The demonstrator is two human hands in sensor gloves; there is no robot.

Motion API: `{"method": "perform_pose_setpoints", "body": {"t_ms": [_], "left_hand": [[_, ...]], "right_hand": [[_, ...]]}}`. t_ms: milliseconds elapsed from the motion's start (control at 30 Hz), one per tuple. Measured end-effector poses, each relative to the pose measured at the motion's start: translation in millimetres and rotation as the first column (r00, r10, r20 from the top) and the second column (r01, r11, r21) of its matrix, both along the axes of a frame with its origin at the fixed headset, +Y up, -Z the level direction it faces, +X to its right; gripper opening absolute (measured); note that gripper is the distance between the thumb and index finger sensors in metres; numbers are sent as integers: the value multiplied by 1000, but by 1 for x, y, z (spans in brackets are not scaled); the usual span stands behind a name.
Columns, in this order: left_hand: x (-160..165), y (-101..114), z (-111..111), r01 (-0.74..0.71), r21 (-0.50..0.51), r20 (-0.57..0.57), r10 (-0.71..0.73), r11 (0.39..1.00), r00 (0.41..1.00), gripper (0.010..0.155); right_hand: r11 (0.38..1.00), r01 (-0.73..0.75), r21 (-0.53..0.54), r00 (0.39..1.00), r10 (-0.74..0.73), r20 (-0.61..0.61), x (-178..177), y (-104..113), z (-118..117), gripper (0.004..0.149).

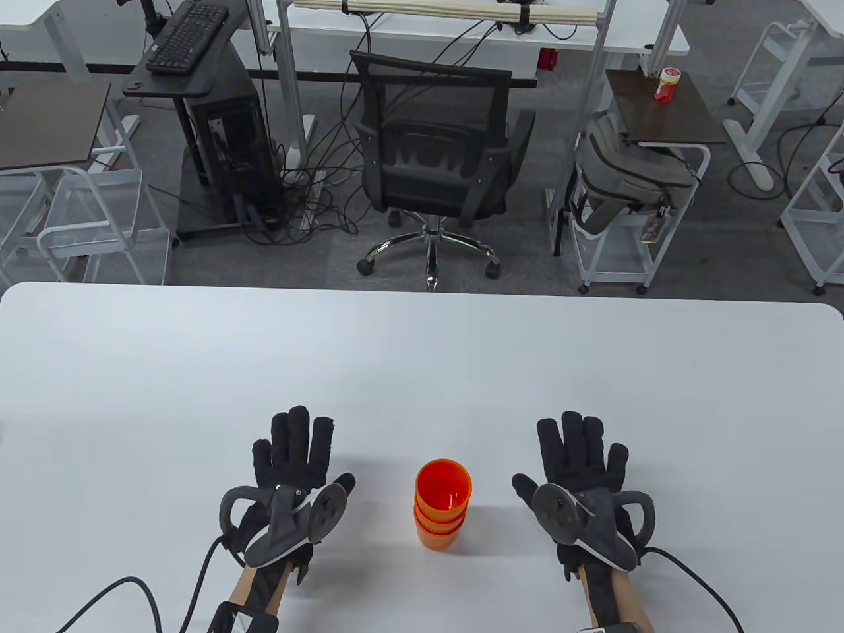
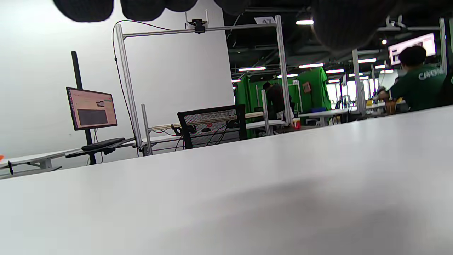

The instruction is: Nest cup into cup

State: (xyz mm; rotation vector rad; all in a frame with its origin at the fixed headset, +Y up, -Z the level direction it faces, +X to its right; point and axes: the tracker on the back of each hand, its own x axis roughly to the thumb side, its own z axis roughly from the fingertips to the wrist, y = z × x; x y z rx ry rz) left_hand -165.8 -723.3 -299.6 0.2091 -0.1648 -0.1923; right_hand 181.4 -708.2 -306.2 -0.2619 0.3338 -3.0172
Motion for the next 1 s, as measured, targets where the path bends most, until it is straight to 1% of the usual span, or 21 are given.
{"method": "perform_pose_setpoints", "body": {"t_ms": [133,233,733,1000], "left_hand": [[5,-9,0,92,-31,2,-92,995,996,92],[7,-15,-1,118,-53,6,-118,992,993,92],[9,-21,0,130,-115,21,-128,985,992,91],[8,-22,-1,118,-124,17,-117,985,993,91]], "right_hand": [[998,-45,-48,999,46,13,2,-11,-5,88],[994,-75,-77,997,76,16,1,-16,-7,89],[982,-122,-145,992,126,23,3,-32,-14,89],[978,-141,-154,989,145,20,2,-33,-15,90]]}}
